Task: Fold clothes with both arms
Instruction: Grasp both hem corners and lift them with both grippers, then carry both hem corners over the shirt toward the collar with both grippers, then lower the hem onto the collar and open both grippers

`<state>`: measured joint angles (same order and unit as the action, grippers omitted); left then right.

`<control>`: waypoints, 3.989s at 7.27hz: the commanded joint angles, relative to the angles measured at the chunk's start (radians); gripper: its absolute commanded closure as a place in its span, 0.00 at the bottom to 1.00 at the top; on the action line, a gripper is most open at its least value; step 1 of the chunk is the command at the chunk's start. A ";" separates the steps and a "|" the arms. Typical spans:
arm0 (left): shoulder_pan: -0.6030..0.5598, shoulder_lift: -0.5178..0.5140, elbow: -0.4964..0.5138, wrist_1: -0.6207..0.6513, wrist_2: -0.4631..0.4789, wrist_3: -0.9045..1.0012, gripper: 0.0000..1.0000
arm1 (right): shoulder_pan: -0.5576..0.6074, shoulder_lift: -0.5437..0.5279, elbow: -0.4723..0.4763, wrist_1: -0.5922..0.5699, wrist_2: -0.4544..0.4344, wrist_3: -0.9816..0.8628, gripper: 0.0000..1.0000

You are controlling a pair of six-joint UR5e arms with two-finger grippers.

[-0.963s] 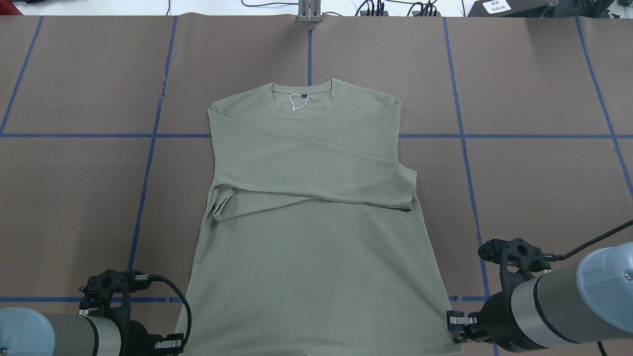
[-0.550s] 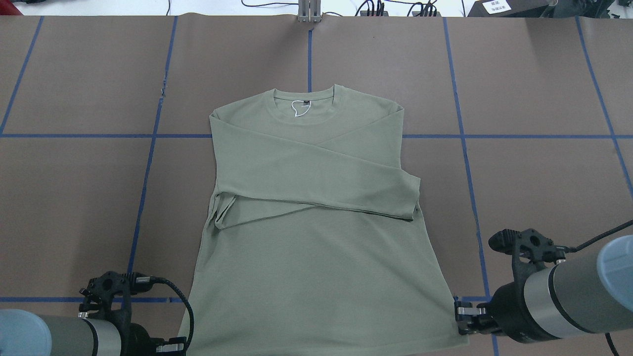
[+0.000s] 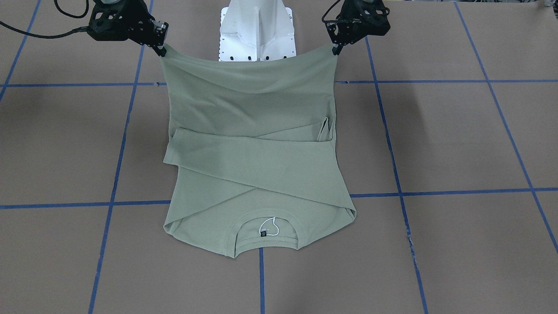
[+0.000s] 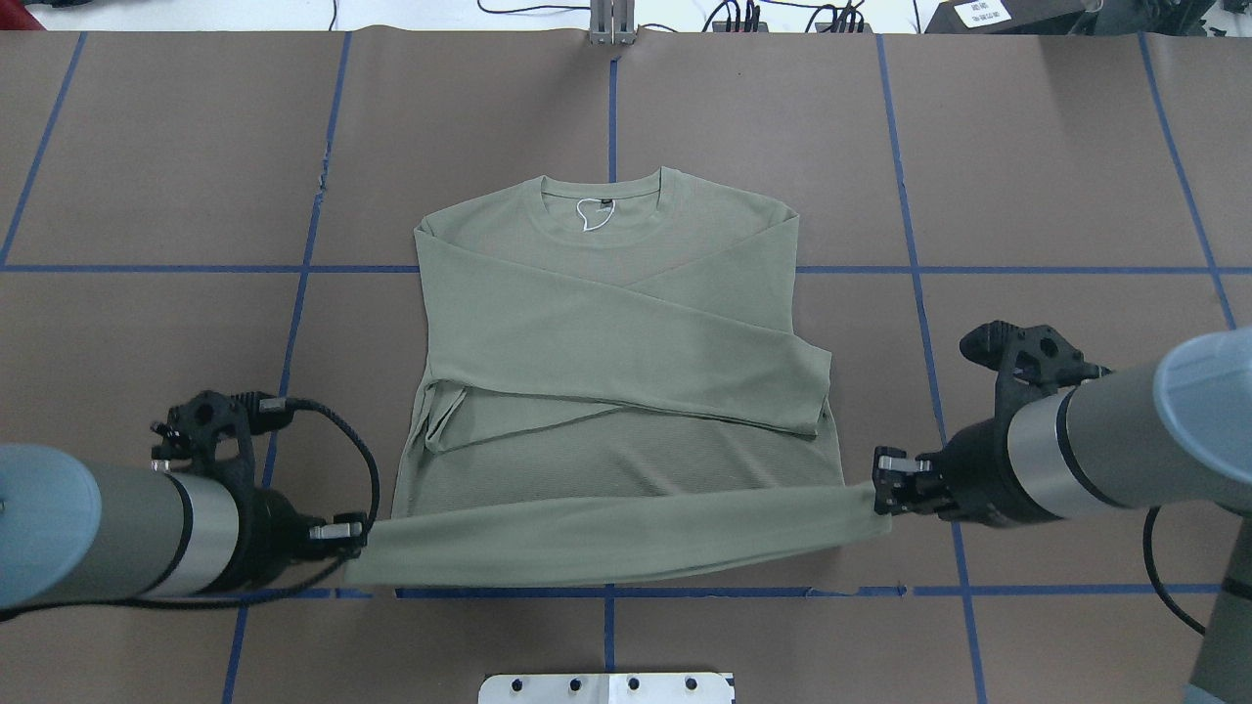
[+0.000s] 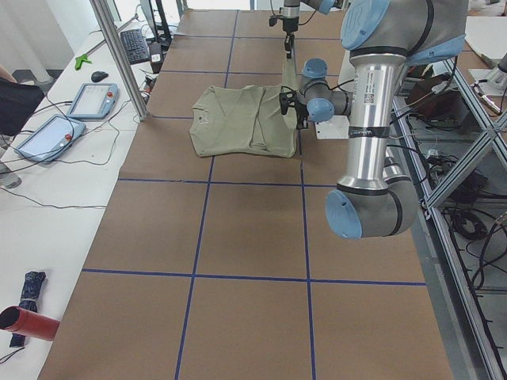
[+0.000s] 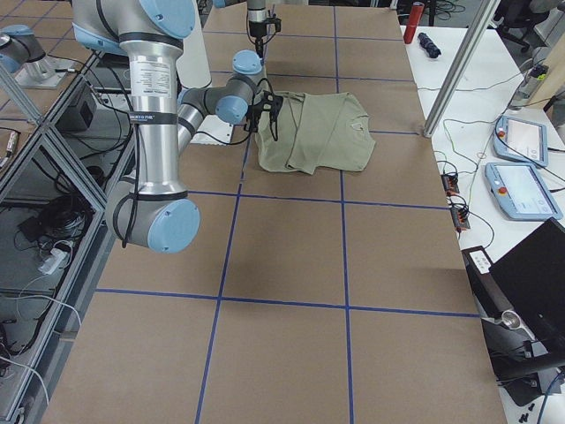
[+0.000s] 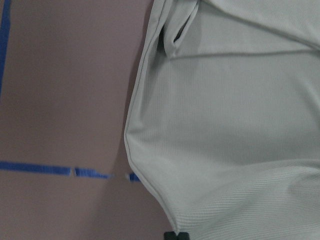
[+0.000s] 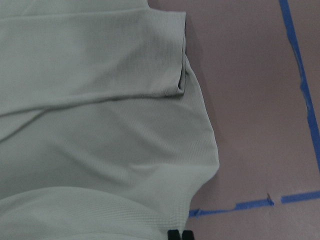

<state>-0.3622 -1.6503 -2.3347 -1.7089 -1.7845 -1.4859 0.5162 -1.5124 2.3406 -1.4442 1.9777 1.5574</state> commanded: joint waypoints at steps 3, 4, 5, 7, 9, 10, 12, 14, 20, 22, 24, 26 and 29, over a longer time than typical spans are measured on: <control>-0.256 -0.145 0.044 0.079 -0.104 0.099 1.00 | 0.233 0.266 -0.263 0.001 0.000 -0.057 1.00; -0.273 -0.231 0.116 0.101 -0.102 0.096 1.00 | 0.258 0.312 -0.323 0.002 -0.005 -0.085 1.00; -0.284 -0.253 0.182 0.097 -0.098 0.096 1.00 | 0.292 0.345 -0.352 0.001 -0.008 -0.120 1.00; -0.308 -0.266 0.271 0.089 -0.061 0.099 1.00 | 0.327 0.418 -0.470 0.002 -0.013 -0.128 1.00; -0.316 -0.348 0.397 0.084 -0.026 0.098 1.00 | 0.344 0.501 -0.631 0.057 -0.037 -0.129 1.00; -0.322 -0.371 0.464 0.028 -0.021 0.090 1.00 | 0.350 0.517 -0.709 0.135 -0.037 -0.128 1.00; -0.368 -0.376 0.619 -0.131 -0.001 0.090 1.00 | 0.349 0.532 -0.791 0.189 -0.037 -0.128 1.00; -0.396 -0.397 0.769 -0.285 0.005 0.088 1.00 | 0.346 0.537 -0.826 0.196 -0.037 -0.128 1.00; -0.403 -0.444 0.828 -0.293 0.020 0.084 1.00 | 0.343 0.537 -0.906 0.269 -0.039 -0.126 1.00; -0.406 -0.451 0.845 -0.293 0.034 0.084 1.00 | 0.343 0.537 -0.935 0.303 -0.039 -0.128 1.00; -0.406 -0.456 0.845 -0.293 0.034 0.085 1.00 | 0.343 0.538 -0.936 0.306 -0.039 -0.128 1.00; -0.405 -0.465 0.844 -0.293 0.033 0.084 1.00 | 0.341 0.554 -0.932 0.311 -0.039 -0.125 1.00; -0.405 -0.471 0.844 -0.293 0.033 0.096 0.90 | 0.317 0.557 -0.934 0.311 -0.045 -0.129 0.01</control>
<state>-0.7672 -2.1205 -1.4910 -2.0018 -1.7518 -1.3945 0.8473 -0.9567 1.4078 -1.1327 1.9390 1.4299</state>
